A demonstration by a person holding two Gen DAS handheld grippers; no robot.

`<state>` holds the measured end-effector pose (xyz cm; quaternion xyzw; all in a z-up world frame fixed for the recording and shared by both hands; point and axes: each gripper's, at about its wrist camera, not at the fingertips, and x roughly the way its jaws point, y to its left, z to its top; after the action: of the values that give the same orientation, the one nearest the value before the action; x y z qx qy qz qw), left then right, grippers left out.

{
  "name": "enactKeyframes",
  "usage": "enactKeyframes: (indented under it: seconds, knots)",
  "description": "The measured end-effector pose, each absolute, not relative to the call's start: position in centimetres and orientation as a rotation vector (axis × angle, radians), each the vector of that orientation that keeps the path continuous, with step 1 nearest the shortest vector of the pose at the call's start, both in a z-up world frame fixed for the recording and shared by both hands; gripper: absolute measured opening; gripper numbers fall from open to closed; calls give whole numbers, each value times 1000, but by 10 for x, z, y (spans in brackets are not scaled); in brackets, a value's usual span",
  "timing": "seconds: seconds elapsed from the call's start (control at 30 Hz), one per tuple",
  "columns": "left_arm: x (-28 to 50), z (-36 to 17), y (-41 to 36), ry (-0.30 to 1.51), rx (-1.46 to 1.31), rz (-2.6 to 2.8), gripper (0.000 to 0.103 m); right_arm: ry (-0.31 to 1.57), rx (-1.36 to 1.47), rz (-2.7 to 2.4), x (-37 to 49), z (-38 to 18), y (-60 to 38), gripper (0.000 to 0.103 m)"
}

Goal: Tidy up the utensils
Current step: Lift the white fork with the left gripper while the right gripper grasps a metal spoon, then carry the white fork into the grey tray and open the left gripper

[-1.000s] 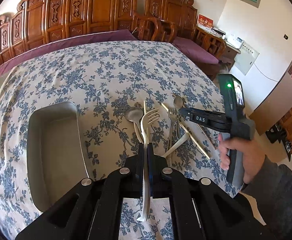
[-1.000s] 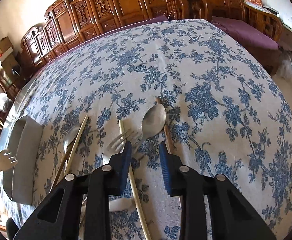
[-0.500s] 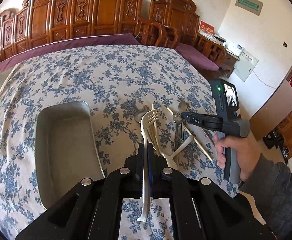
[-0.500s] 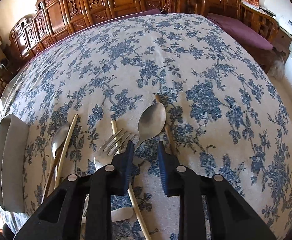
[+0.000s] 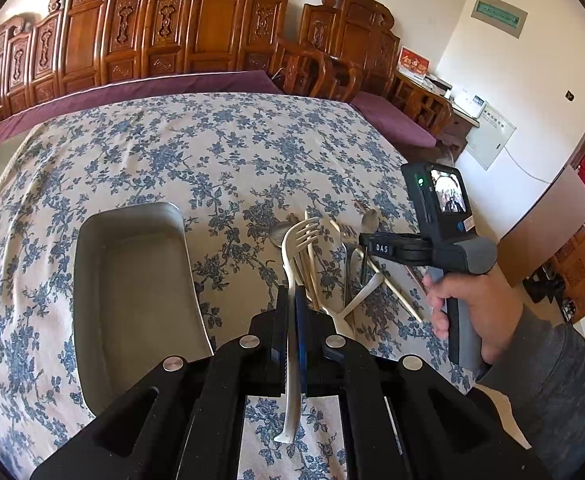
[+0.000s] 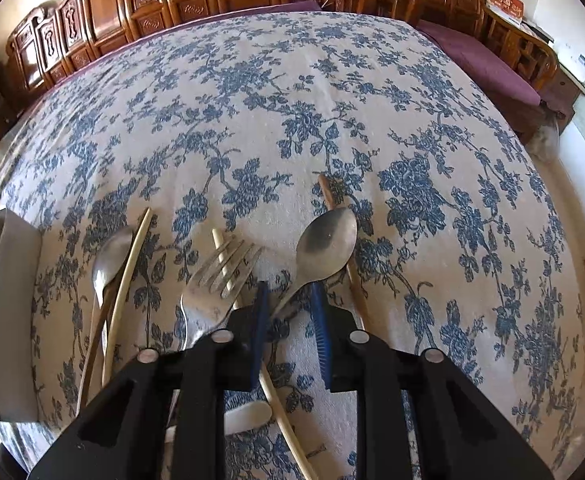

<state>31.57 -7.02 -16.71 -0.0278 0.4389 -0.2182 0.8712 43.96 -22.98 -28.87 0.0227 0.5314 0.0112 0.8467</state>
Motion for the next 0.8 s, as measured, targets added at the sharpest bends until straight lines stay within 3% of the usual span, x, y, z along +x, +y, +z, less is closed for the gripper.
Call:
enactKeyframes:
  seconds: [0.13,0.2,0.47,0.8]
  knots:
    - [316,-165,-71,913,-55,-458,2,1126,21,26,436,-288,-231,5]
    - [315,-164,-72,910,-55,-457,2,1125,21,33,434,-288,-234,4]
    - [314,-162,-59,900,-53,-426,2,1095,39,50,424,-282,-244,4]
    - [323,-158,-13,884,-33,-302,3,991,19,141,401,-229,-238,4]
